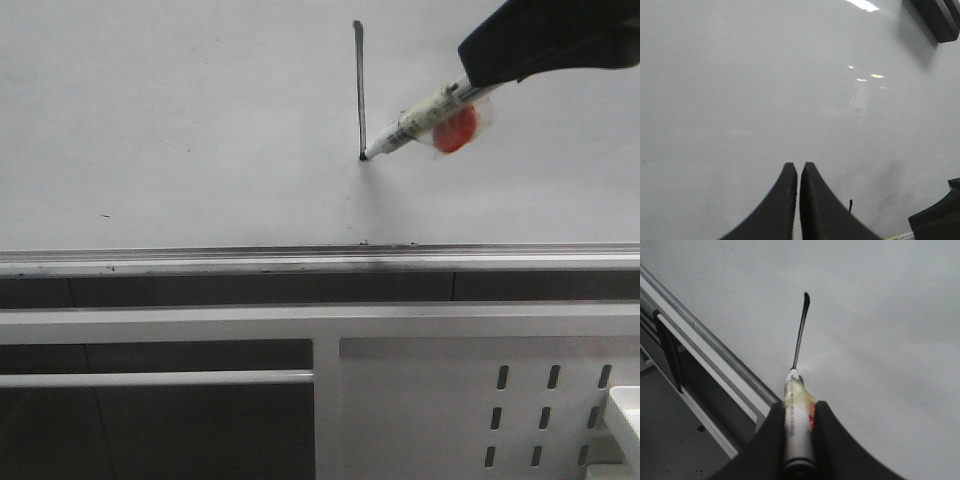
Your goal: Write number 1 on whiteboard
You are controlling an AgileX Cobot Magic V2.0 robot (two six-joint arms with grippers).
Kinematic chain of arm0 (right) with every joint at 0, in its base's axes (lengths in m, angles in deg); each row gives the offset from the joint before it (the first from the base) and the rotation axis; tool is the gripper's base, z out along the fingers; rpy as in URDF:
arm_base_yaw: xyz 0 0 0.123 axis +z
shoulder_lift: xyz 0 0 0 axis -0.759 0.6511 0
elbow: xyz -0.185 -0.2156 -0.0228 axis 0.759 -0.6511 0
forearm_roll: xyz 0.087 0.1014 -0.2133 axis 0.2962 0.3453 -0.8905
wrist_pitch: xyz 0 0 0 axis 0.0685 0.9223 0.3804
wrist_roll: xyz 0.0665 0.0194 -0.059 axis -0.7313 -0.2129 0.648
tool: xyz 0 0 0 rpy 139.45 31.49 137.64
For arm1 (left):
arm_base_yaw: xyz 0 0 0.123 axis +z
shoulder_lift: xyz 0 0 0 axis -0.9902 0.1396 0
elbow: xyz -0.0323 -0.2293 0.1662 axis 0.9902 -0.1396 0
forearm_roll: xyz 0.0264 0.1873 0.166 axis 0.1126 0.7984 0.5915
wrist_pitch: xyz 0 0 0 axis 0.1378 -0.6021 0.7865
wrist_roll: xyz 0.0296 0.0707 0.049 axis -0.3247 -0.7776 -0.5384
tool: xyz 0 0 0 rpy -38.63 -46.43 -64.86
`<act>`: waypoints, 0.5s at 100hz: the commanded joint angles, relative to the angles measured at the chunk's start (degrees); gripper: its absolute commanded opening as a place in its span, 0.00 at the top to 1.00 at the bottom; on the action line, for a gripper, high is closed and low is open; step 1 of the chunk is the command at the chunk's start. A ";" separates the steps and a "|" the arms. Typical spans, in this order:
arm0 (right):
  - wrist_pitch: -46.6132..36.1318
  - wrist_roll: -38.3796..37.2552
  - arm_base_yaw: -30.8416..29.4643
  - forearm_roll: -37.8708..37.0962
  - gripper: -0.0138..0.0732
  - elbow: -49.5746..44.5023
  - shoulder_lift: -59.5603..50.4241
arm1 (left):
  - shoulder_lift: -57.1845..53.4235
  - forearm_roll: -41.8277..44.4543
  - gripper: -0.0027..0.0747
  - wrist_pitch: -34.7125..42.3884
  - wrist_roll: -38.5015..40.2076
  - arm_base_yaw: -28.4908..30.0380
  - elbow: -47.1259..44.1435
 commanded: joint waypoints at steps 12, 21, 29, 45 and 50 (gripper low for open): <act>-5.69 0.47 0.04 -0.20 0.92 1.68 1.48 | -0.07 0.13 0.99 4.37 0.06 0.17 1.46; -4.99 0.47 1.58 0.22 0.92 1.68 1.18 | -0.07 0.13 0.99 4.37 0.06 0.17 1.46; -1.41 0.47 3.77 3.38 0.92 1.79 -0.29 | -0.07 0.26 0.99 4.10 0.06 0.17 1.46; 6.08 0.47 11.60 5.02 0.92 1.79 -4.03 | 0.34 7.34 0.99 0.89 -0.04 0.17 1.46; 8.70 0.47 13.25 5.02 0.92 2.34 -4.67 | 0.97 12.35 0.99 -1.11 0.08 0.17 1.58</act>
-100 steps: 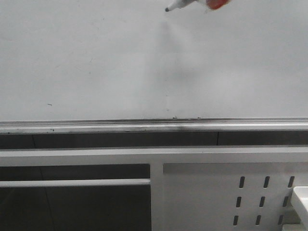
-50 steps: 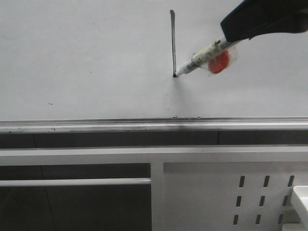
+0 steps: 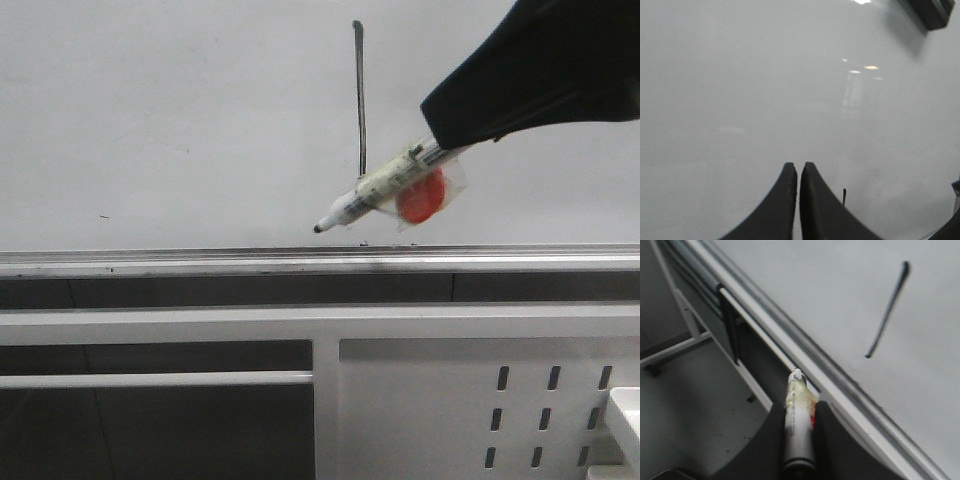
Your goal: Write number 1 on whiteboard
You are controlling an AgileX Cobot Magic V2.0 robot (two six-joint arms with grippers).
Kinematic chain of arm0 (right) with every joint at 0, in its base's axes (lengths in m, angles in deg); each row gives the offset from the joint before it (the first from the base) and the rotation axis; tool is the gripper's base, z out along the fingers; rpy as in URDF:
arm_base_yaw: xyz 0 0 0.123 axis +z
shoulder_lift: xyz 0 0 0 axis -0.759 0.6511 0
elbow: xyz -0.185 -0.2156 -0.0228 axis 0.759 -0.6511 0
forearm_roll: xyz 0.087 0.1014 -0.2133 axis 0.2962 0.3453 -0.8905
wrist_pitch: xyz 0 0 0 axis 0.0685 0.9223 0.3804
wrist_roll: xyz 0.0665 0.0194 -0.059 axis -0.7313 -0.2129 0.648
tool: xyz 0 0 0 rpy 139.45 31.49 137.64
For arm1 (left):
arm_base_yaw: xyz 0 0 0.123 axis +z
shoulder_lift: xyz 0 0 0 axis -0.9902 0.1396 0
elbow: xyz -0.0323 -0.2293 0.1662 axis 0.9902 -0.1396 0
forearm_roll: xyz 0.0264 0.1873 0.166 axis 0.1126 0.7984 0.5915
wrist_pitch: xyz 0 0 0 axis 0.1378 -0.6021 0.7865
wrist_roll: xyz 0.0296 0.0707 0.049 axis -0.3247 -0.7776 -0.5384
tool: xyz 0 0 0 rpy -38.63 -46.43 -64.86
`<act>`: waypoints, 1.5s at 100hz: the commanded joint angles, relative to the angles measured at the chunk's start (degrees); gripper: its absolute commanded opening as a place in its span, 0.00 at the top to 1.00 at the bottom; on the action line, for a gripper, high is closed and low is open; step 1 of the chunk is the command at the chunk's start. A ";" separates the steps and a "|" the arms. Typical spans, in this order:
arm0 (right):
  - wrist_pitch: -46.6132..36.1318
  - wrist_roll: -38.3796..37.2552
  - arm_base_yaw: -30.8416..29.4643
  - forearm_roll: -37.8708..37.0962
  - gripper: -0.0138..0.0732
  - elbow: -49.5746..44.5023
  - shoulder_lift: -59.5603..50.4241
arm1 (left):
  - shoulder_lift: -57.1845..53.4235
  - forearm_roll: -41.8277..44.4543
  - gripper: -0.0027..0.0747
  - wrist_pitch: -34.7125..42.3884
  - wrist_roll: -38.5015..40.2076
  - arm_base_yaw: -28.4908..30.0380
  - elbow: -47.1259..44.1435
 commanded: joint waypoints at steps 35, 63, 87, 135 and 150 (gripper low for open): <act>19.15 0.47 4.43 -2.48 0.92 15.14 0.27 | 11.54 31.75 0.85 -8.04 5.65 -5.45 4.21; 26.25 0.47 4.43 -4.10 0.92 21.69 6.01 | 23.51 33.56 0.65 -8.32 5.65 -7.18 8.84; 26.15 0.47 4.52 -4.10 0.92 24.30 7.04 | 29.29 34.18 0.65 -8.09 5.54 -7.18 12.38; 28.19 0.47 6.37 -4.18 0.92 25.38 7.04 | 33.29 31.82 0.65 -4.37 4.56 -7.18 12.52; 27.98 0.47 6.37 -4.05 0.92 25.38 7.04 | 33.29 31.82 0.65 -3.90 4.56 -7.18 12.52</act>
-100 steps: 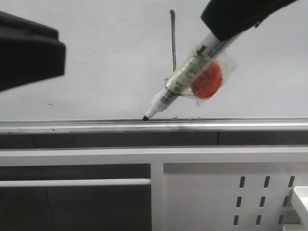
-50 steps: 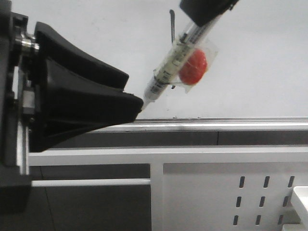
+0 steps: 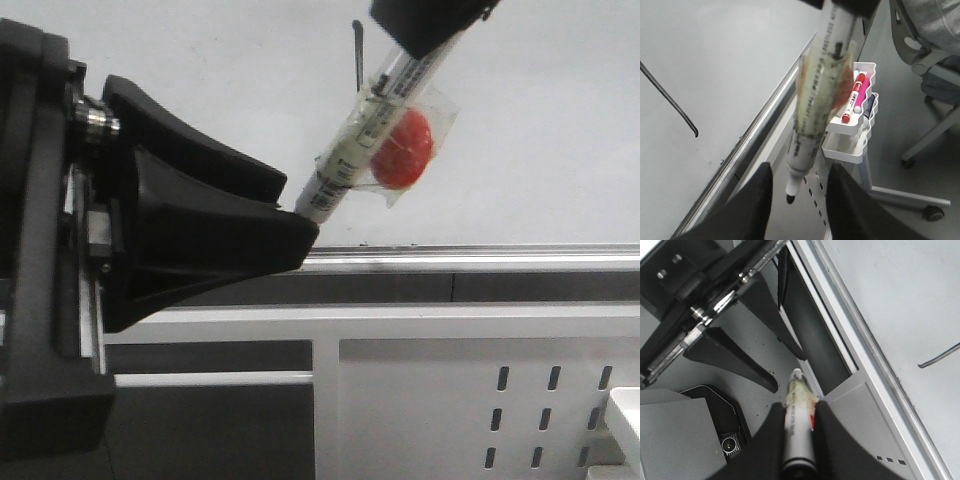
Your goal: Write number 1 on whiteboard
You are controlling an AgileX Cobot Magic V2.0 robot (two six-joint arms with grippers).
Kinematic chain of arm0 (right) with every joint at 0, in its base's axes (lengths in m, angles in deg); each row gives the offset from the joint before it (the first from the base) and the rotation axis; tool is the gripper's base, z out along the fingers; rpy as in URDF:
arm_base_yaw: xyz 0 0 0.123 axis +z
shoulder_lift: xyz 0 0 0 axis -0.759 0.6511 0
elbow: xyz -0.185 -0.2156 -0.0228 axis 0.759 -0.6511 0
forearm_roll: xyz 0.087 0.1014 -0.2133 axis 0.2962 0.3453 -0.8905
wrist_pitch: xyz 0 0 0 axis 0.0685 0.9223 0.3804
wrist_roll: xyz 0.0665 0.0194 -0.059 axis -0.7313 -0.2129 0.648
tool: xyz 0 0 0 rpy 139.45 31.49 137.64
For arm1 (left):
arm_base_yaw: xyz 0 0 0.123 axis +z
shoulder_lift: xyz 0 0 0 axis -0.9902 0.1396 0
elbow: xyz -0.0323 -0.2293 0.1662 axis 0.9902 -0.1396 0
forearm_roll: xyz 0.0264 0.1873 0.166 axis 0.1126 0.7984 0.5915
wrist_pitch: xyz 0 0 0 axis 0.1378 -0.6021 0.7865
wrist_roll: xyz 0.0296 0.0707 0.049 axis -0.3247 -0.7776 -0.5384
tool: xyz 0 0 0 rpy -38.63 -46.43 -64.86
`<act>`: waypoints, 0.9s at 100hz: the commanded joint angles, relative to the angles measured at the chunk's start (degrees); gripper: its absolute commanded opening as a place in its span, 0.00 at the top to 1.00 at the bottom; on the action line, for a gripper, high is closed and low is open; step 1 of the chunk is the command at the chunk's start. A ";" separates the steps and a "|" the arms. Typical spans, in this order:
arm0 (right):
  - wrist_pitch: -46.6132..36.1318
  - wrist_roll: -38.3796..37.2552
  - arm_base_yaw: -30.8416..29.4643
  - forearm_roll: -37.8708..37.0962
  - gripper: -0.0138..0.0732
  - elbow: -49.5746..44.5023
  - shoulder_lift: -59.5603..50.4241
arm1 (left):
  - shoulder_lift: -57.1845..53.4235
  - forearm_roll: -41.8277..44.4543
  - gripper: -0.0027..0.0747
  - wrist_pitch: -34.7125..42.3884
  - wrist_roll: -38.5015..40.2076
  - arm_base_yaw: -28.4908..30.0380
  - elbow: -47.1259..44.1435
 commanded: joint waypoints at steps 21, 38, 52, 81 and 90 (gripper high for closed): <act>-4.34 0.47 0.16 1.52 0.92 1.98 -0.60 | -0.95 -1.36 0.65 4.89 -0.01 -0.42 1.82; -5.58 0.47 0.16 2.69 0.92 1.98 -0.50 | -0.95 -1.36 0.65 5.80 -0.01 -0.42 1.82; -5.80 0.47 1.45 2.78 0.92 1.98 -0.37 | -0.95 -1.36 0.65 5.89 -0.01 -0.42 1.82; -5.18 0.47 2.75 1.81 0.92 1.98 1.54 | -0.95 -1.36 0.65 5.89 -0.01 -0.42 1.82; -5.45 0.47 2.75 0.77 0.92 1.98 1.54 | -0.95 -1.36 0.65 5.89 -0.01 -0.42 1.82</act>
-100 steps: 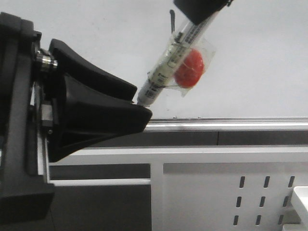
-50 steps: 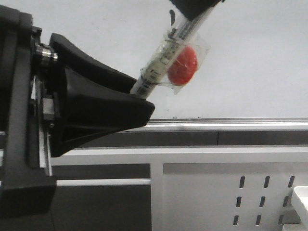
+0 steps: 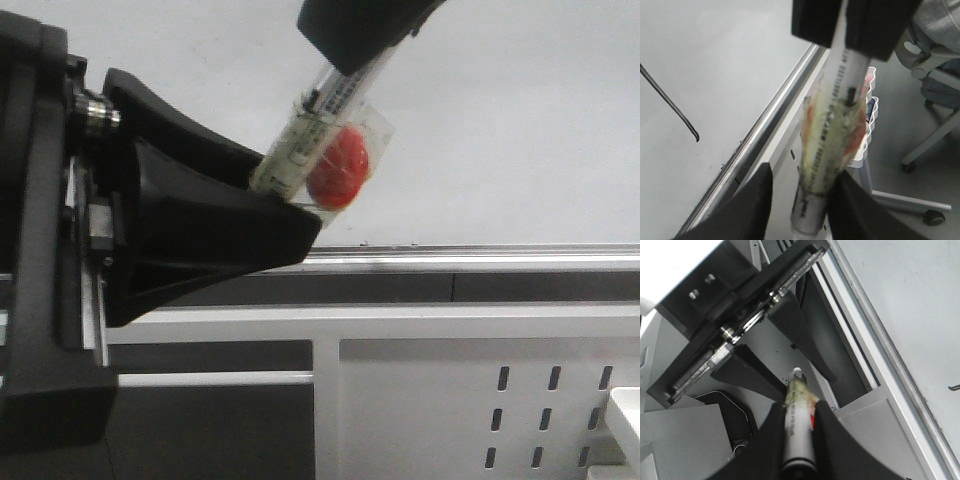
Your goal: Write number 1 on whiteboard
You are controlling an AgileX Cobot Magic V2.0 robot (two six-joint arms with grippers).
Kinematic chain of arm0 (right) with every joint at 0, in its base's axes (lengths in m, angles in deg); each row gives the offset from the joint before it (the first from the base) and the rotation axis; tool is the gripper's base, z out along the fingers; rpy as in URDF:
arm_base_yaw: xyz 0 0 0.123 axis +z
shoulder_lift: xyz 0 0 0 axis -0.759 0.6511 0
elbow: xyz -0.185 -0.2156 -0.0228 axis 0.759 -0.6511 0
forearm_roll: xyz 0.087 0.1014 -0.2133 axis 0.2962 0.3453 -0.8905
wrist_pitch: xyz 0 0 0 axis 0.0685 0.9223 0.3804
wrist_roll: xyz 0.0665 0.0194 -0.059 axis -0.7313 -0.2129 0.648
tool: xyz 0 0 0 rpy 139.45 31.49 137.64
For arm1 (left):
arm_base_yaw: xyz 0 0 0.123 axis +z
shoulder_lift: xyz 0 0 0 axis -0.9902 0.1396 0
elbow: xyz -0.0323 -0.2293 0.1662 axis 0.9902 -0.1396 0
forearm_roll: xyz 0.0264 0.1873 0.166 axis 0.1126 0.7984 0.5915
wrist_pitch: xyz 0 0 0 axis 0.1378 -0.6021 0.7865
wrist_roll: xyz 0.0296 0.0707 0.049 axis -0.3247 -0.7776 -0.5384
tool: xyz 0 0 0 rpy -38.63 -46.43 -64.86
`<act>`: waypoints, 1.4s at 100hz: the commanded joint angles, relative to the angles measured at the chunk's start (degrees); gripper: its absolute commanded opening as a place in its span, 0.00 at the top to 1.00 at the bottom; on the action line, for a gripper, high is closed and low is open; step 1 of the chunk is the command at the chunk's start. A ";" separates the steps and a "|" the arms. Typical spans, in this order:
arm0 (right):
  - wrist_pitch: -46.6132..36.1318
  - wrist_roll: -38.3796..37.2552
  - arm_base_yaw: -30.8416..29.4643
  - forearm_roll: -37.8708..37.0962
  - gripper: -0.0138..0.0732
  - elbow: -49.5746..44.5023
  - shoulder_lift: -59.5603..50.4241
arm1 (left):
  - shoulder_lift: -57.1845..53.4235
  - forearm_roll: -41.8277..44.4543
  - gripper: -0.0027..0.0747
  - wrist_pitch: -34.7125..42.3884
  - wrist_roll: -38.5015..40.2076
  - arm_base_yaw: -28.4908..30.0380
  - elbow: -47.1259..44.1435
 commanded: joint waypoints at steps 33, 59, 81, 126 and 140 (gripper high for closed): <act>-2.88 0.47 0.08 -3.61 0.92 1.98 -0.59 | -0.95 -1.23 0.65 4.87 0.08 -0.42 1.82; -3.01 0.47 0.08 -3.61 0.92 1.98 -0.59 | -0.95 -1.23 0.68 4.87 0.08 -0.42 1.82; -3.01 0.47 0.08 -3.51 0.92 1.98 -0.59 | -0.95 -1.96 0.99 5.28 0.08 -0.42 1.82; -2.65 0.47 0.08 -1.41 0.30 3.21 -0.59 | -0.95 -2.41 0.99 5.28 0.08 -0.42 1.82; -1.77 0.36 0.08 -2.11 0.11 6.40 -0.89 | -0.95 -7.45 0.99 5.36 0.08 -0.42 1.82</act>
